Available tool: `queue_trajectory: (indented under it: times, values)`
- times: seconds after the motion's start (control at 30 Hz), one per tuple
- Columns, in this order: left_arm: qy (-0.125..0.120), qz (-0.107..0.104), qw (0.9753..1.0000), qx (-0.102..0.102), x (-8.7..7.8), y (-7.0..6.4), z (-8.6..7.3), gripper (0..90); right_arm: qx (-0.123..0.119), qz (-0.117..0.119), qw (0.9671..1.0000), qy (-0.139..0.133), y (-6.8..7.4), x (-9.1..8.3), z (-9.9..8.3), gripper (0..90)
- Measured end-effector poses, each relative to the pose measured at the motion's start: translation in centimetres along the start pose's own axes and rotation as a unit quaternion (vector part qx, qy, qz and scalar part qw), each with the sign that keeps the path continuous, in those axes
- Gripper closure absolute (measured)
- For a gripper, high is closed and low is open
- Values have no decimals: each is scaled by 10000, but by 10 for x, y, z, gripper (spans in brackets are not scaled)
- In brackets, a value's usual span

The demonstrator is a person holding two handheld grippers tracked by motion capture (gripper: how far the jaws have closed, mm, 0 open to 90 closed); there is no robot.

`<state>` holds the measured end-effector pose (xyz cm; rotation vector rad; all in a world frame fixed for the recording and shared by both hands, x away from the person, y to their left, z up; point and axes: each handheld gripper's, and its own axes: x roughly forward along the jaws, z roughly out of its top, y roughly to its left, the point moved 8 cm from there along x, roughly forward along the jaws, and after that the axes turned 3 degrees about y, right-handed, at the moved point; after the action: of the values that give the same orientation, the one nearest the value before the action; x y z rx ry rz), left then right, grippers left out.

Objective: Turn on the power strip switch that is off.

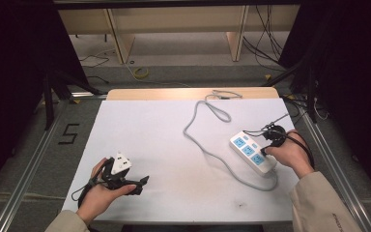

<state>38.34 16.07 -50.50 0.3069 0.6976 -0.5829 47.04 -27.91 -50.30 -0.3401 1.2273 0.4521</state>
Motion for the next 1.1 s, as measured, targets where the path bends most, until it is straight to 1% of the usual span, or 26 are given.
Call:
queue_trajectory:
  times: [0.17,0.33,0.37,0.63,0.7,1.1]
  values:
    - [3,-3,10000,-11,0,0,0,80,-2,11,10000,7,0,0,0,900]
    - [14,-1,10000,11,0,0,0,80,66,27,10000,13,0,0,0,900]
    - [0,-3,10000,-16,0,0,0,80,69,33,10000,13,0,1,0,900]
    - [10,-3,10000,0,0,0,0,80,90,57,9999,14,-1,1,0,900]
    - [-6,-2,10000,-16,0,-1,0,80,127,83,9999,17,-1,1,0,900]
    - [-7,-4,10000,-19,0,-1,0,80,129,72,9999,10,-1,1,0,900]
